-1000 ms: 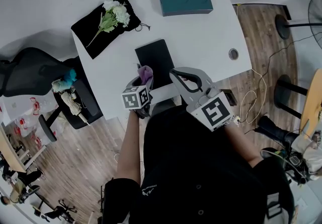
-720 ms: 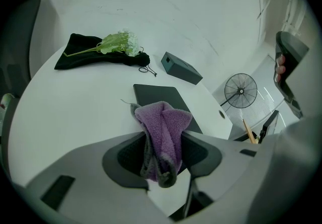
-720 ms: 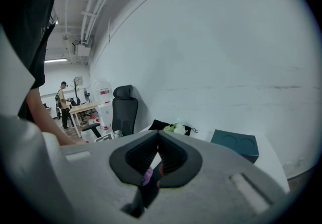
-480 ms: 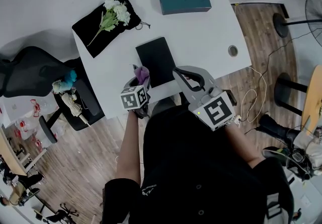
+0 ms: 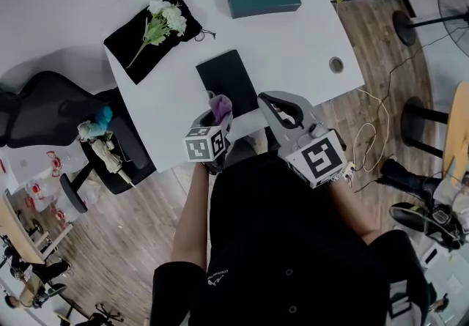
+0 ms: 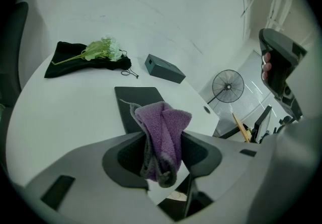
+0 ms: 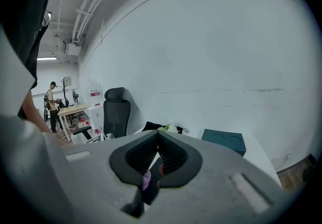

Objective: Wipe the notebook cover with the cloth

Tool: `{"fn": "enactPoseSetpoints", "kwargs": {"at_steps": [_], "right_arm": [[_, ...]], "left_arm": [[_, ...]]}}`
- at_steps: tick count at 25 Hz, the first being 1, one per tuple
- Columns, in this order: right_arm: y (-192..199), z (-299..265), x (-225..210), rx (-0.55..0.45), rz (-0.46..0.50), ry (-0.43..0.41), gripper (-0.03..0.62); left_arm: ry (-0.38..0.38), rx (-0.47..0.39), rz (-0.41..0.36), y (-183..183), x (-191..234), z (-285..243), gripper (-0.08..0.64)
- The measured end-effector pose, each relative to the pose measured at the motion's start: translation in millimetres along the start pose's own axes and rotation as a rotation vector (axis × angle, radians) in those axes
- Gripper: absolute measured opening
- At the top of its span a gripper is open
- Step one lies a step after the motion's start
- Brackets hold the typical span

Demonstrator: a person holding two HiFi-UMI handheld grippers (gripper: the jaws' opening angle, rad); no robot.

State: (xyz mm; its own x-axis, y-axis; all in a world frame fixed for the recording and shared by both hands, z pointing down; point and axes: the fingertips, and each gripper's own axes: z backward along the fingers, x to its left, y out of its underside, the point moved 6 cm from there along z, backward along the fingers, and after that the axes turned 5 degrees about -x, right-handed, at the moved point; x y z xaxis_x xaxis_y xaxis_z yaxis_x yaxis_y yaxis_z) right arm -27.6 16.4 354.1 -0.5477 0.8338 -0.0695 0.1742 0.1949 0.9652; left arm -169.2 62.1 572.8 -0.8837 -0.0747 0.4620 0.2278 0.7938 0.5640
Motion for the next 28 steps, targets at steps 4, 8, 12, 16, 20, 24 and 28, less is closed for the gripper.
{"fn": "enactPoseSetpoints", "kwargs": {"at_steps": [4,8,12,16,20,24,28], "right_arm": [[-0.9,9.9,-6.2,0.036,-0.01,0.027,0.006],[6.3,22.5,-15.8,0.071,-0.021,0.047,0.005],[11.7,35.4,-26.7,0.079,-0.019,0.057,0.005],[12.2,46.5,-40.4,-0.015,0.014,0.041,0.005],[18.2,61.3,-53.8,0.074,-0.031,0.084,0.005],[17.7,64.5,-55.7,0.004,-0.001,0.06,0.005],[17.8,69.0,-57.9,0.002,-0.002,0.061,0.005]], "left_arm": [[0.053,0.016,-0.016,0.3,-25.6,-10.3,0.187],[0.082,0.031,-0.028,1.3,-46.5,-27.0,0.187],[0.097,0.042,-0.034,0.0,-61.4,-45.3,0.187],[0.102,0.064,-0.042,3.1,-74.7,-62.0,0.187],[0.095,0.085,-0.05,5.7,-83.5,-72.0,0.187],[0.081,0.097,-0.044,9.5,-82.4,-75.0,0.187],[0.062,0.103,-0.035,13.3,-77.0,-74.0,0.187]]}}
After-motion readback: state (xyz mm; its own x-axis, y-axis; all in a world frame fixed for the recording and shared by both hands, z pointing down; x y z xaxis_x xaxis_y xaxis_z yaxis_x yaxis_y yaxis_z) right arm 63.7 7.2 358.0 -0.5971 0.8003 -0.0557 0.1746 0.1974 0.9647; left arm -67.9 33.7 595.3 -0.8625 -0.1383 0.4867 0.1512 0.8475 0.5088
